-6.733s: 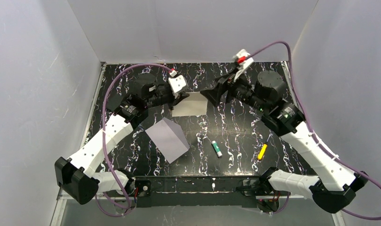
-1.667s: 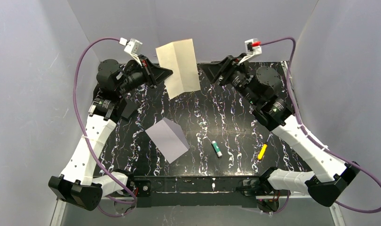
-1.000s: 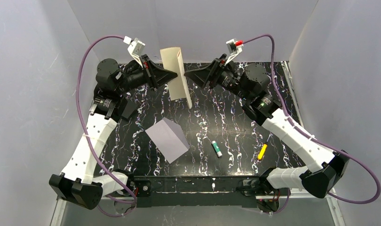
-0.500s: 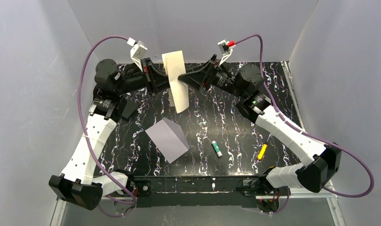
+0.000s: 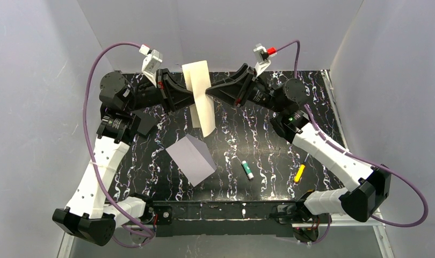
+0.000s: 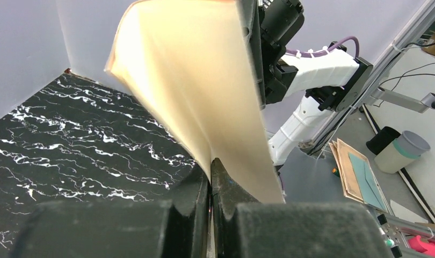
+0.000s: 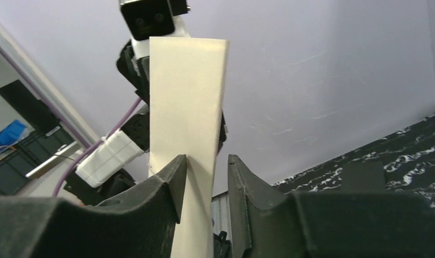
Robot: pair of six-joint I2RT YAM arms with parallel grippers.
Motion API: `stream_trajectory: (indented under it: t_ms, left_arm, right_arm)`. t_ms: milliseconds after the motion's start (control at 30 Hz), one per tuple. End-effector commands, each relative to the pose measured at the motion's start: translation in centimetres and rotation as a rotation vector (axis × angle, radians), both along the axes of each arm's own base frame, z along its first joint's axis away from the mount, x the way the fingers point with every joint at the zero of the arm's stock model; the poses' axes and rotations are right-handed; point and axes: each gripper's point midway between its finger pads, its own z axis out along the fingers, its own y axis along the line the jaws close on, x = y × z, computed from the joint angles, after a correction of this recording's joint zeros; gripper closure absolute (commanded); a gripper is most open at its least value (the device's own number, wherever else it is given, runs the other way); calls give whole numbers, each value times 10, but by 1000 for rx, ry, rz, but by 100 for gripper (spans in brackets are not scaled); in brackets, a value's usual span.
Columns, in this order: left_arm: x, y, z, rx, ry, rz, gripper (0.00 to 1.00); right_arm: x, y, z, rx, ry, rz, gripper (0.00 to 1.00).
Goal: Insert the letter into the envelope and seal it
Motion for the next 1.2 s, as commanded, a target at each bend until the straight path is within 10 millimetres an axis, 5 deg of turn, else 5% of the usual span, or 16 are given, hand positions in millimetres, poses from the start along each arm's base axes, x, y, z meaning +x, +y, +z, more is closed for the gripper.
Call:
stream_trajectory:
  t_ms: [0,533,800,1167]
  left_arm:
    - [-13,5,22,-28,-64,-3,100]
    - [-35,2,19,6,-77,-154,100]
    - [-31,1,16,9,-86,-150,100]
    - [-11,3,-2,22,-60,-107,57]
  right_arm:
    - [-32,-17,35,94,-106,77,61]
    - [-41,-6,38,55,-169,181,69]
    - [-38,-9,40,65,-170,145,94]
    - [-5,-23,38,60,-173,-125,99]
